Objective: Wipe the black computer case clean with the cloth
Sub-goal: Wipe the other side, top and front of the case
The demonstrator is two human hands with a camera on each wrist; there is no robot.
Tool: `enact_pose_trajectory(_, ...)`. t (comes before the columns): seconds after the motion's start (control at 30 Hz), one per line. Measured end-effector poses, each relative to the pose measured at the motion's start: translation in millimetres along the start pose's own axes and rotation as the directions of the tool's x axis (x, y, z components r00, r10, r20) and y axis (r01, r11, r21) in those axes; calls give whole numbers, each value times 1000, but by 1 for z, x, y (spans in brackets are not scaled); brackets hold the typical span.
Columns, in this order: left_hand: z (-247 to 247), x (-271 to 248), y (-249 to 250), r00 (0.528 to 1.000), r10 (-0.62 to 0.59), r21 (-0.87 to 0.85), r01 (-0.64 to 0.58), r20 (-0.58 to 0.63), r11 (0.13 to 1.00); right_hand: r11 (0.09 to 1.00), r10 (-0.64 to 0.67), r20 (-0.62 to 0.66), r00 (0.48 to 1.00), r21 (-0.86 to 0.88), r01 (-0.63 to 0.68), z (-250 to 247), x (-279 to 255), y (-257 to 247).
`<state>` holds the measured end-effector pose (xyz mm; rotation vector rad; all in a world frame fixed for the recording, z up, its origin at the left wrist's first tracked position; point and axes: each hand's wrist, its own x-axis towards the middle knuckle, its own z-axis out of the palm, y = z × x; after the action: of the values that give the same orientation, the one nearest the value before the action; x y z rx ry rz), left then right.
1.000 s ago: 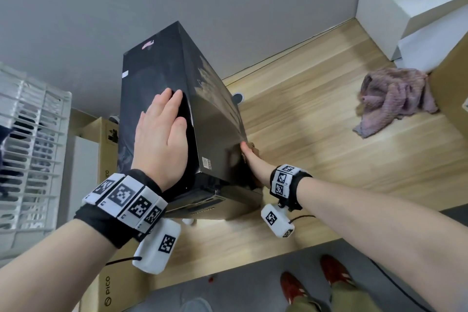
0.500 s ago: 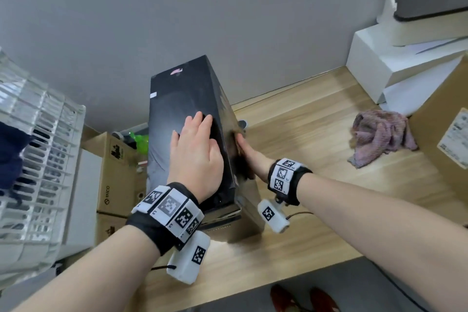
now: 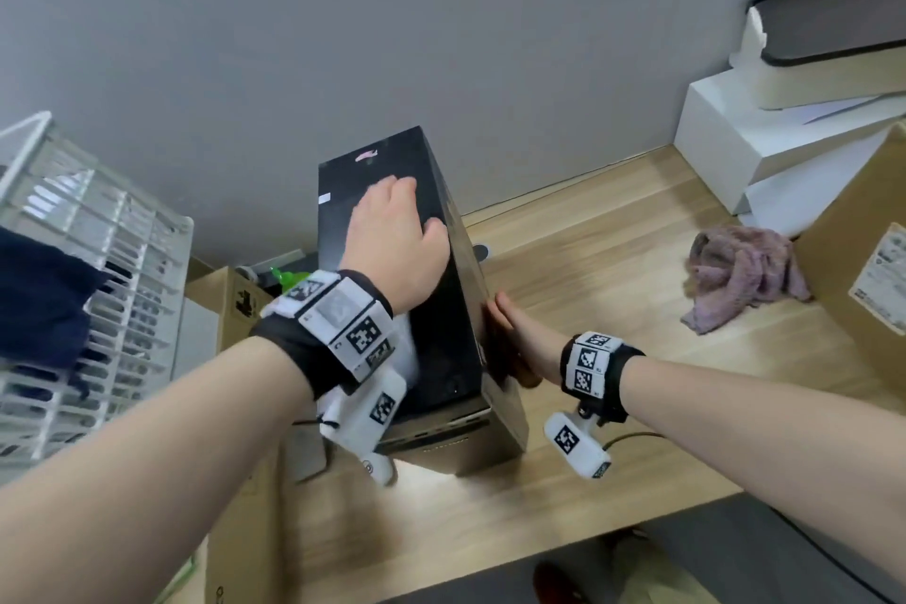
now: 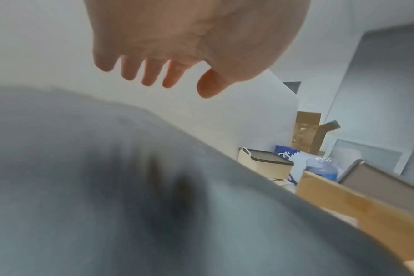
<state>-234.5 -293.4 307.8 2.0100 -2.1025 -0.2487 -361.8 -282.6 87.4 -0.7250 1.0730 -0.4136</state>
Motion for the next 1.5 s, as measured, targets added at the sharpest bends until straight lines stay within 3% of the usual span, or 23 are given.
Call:
enact_pose_trajectory(0.13, -8, 30, 1, 998, -39, 78, 36, 41, 996, 992, -104, 22, 994, 75, 102, -3, -3, -23)
enact_pose_trajectory(0.3, 10, 51, -17, 978, -152, 133, 133, 143, 982, 972, -7, -152, 988, 229, 42, -16, 6, 22)
enact_pose_trajectory(0.4, 11, 67, -26, 965, -189, 132, 166, 181, 977, 968, 58, -79, 995, 248, -37, -9, 9, 44)
enact_pose_trajectory(0.47, 10, 80, -32, 963, -184, 156, 155, 198, 976, 965, 50, -114, 992, 262, -18, -5, 15, 43)
enact_pose_trajectory(0.57, 12, 94, -34, 967, -152, 187, 113, 206, 976, 978, 10, -173, 985, 209, 27, -8, 46, 33)
enact_pose_trajectory(0.67, 19, 99, -30, 964, -155, 160, 122, 214, 980, 984, 128, -233, 964, 150, -95, -15, 78, 29)
enact_pose_trajectory(0.7, 20, 99, -29, 961, -169, 162, 135, 219, 978, 981, 125, -251, 960, 173, -82, -17, 89, 32)
enact_pose_trajectory(0.77, 23, 98, -30, 959, -163, 159, 127, 234, 979, 977, 111, -261, 959, 206, -57, -22, 120, 47)
enact_pose_trajectory(0.83, 24, 97, -31, 957, -154, 158, 117, 245, 980, 980, 79, -231, 970, 196, -33, -29, 186, 91)
enact_pose_trajectory(0.9, 23, 97, -31, 960, -138, 146, 104, 244, 984, 983, 48, -202, 978, 184, -11, -33, 203, 87)
enact_pose_trajectory(0.97, 20, 97, -31, 963, -126, 97, 106, 238, 990, 961, 81, -150, 985, 273, -37, -20, 150, 26)
enact_pose_trajectory(1.0, 18, 97, -32, 962, -133, 70, 119, 238, 990, 964, 54, -125, 991, 266, -19, -12, 111, -15)
enact_pose_trajectory(1.07, 17, 98, -33, 964, -129, 52, 120, 232, 991, 962, -199, -91, 976, 172, 212, -3, 68, -66)
enact_pose_trajectory(1.13, 19, 100, -34, 969, -101, 50, 92, 226, 994, 901, -426, -12, 905, 92, 425, 9, 35, -99)
enact_pose_trajectory(1.23, 20, 100, -36, 971, -95, 38, 89, 219, 995, 780, -622, 101, 776, 5, 625, 24, 6, -122)
enact_pose_trajectory(1.4, 22, 101, -34, 968, -96, 45, 88, 232, 995, 689, -702, 147, 697, -110, 716, 22, 3, -113)
enact_pose_trajectory(1.5, 21, 99, -31, 962, -127, 71, 113, 242, 991, 726, -662, 118, 740, -145, 673, 12, 35, -101)
